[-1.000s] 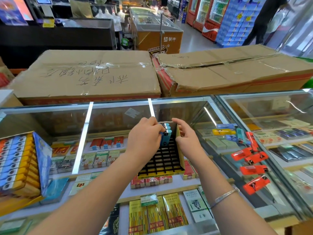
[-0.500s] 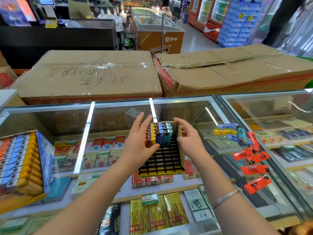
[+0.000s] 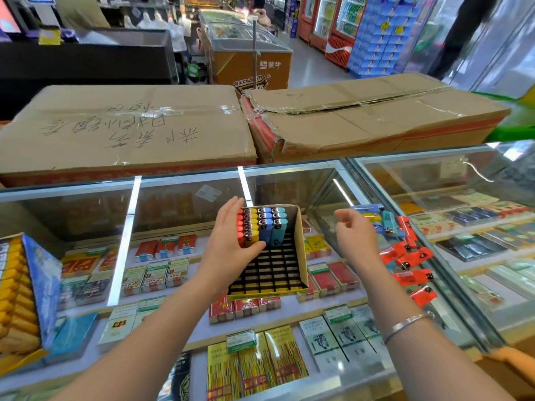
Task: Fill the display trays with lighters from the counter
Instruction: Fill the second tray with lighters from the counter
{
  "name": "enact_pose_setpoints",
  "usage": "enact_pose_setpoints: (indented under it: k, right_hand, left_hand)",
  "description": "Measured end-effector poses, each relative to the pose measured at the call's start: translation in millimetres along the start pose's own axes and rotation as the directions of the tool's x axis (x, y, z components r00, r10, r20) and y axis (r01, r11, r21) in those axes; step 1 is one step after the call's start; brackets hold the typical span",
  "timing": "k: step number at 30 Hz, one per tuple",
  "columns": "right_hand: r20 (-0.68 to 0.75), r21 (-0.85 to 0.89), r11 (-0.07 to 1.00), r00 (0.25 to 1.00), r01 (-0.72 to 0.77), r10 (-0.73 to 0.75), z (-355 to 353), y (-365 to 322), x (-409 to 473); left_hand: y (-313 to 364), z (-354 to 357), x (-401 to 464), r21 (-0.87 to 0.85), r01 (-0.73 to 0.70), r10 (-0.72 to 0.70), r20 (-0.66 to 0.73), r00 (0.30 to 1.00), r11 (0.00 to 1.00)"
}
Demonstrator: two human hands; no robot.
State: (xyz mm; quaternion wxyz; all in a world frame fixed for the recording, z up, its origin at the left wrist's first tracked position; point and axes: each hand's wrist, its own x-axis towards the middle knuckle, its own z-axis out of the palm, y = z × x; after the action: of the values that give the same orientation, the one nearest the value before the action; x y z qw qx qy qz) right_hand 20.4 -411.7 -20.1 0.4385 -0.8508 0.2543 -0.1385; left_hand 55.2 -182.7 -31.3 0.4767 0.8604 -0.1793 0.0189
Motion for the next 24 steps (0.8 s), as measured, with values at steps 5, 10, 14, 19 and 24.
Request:
enact_pose_setpoints:
  k: [5, 10, 14, 19, 24]
  right_hand:
    - [0.128, -0.552, 0.827, 0.991, 0.105, -0.04, -13.5, 3.5, 34.5]
    - [0.198, -0.734, 0.66, 0.98, 0.159, -0.015, -5.4, 8.7, 43.8]
    - [0.157, -0.756, 0.632, 0.984, 0.171, -0.079, -1.7, 10.7, 43.1]
    - [0.248, -0.763, 0.569, 0.951, 0.308, -0.182, -2.6, 13.0, 43.8]
    - [0.311, -0.798, 0.42, 0.892, 0.432, -0.327, 4.8, 16.0, 45.2]
  left_hand:
    - [2.3, 6.2, 4.6, -0.017, -0.013, 0.013, 0.011, 1.0, 1.0]
    - [1.7, 8.7, 6.4, -0.005, -0.039, 0.039, -0.006, 0.999, 0.999]
    - [-0.6, 8.5, 4.4, -0.032, -0.037, 0.036, -0.027, 0.999, 0.999]
    - [-0.8, 10.1, 1.6, -0.04, -0.049, 0.046, -0.062, 0.997, 0.998]
    - [0.2, 9.1, 1.2, -0.031, -0.058, 0.056, -0.062, 0.997, 0.998]
